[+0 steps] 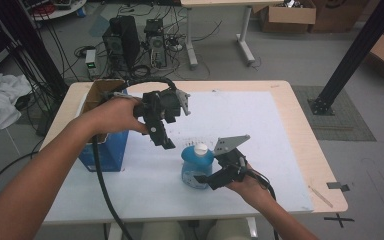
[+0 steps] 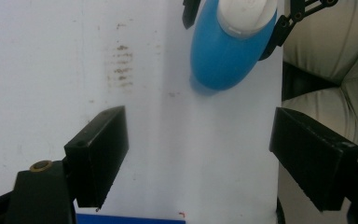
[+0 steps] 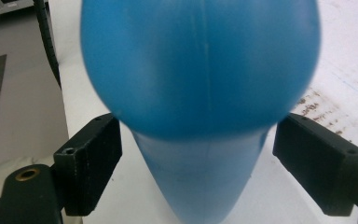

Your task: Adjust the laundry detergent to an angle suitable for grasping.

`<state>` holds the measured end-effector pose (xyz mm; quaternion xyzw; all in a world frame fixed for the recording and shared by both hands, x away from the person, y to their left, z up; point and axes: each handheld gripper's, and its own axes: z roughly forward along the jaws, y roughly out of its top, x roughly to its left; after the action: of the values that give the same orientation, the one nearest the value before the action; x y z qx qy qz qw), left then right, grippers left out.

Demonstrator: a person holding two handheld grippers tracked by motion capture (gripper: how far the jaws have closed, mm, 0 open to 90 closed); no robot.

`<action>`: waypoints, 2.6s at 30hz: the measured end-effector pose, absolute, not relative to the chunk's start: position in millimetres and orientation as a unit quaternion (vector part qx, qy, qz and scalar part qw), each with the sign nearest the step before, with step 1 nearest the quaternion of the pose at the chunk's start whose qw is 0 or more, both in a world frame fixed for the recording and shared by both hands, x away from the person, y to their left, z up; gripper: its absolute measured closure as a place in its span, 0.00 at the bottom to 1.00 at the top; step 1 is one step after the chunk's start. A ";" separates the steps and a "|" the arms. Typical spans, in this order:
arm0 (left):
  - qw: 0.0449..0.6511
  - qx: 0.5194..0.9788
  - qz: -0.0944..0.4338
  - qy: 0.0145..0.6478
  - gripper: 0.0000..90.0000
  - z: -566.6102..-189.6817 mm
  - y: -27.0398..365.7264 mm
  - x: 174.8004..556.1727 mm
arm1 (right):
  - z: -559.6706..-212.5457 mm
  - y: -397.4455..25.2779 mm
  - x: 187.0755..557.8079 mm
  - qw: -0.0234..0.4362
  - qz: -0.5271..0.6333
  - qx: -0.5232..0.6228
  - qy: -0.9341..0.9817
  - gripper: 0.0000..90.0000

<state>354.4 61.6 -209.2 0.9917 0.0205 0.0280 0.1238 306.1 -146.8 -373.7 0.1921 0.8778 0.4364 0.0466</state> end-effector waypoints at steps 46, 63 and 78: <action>0.124 0.992 0.029 0.023 0.23 -210.7 63.2 355.0 | -376.2 -145.4 307.8 0.057 0.467 0.179 0.864 0.38; 0.124 0.992 0.029 0.026 0.23 -211.2 65.5 355.8 | -373.9 -143.3 302.6 0.084 0.464 0.150 0.869 0.48; 0.127 0.991 0.029 0.028 0.23 -211.6 66.0 356.2 | -373.0 -143.7 303.6 0.089 0.459 0.138 0.873 0.50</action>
<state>356.2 66.0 -211.6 0.9910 0.0282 0.0294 0.1273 303.6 -143.7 -373.0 0.1384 0.8730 0.4592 0.0890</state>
